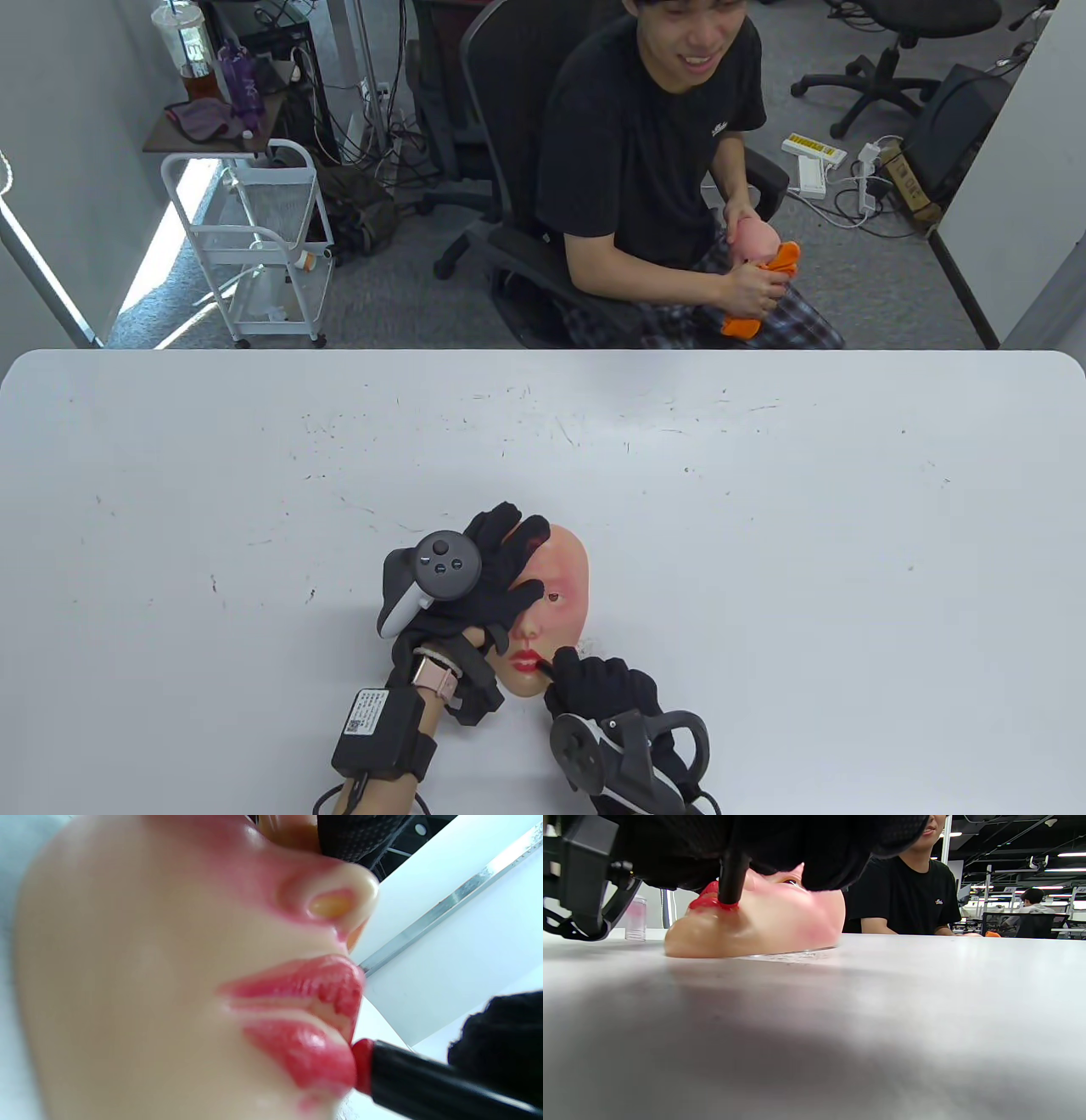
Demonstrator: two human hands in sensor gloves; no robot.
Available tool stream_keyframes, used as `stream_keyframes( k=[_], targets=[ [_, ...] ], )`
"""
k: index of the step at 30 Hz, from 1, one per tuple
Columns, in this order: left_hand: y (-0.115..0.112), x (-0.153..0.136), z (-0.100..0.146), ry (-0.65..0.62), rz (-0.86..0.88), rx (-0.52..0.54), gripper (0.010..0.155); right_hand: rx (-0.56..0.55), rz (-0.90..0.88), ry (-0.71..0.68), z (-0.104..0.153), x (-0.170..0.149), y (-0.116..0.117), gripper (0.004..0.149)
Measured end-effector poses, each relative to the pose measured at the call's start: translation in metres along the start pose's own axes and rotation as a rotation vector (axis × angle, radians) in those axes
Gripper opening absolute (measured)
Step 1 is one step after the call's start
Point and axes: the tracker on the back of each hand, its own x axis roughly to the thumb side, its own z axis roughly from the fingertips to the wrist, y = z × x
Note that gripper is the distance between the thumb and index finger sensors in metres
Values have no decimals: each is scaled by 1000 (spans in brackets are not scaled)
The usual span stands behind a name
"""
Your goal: Apply lipstick on mannequin lips
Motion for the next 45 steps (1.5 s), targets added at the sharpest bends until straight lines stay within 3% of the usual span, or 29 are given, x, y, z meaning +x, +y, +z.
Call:
stream_keyframes(
  k=[7,13,24,33,39,45],
  targets=[
    [0,0,0,0,0,-1,76,7,-16,14,-1,1,0,51],
    [0,0,0,1,0,1,76,12,-3,-78,-1,14,2,51],
    [0,0,0,1,1,0,76,11,1,18,-1,-1,0,51],
    [0,0,0,0,2,-1,76,29,-48,38,-1,-3,0,51],
    [0,0,0,1,-1,-1,76,22,-53,-28,0,5,-1,51],
    [0,0,0,1,0,-1,76,35,-42,35,-1,-4,1,51]
  ],
)
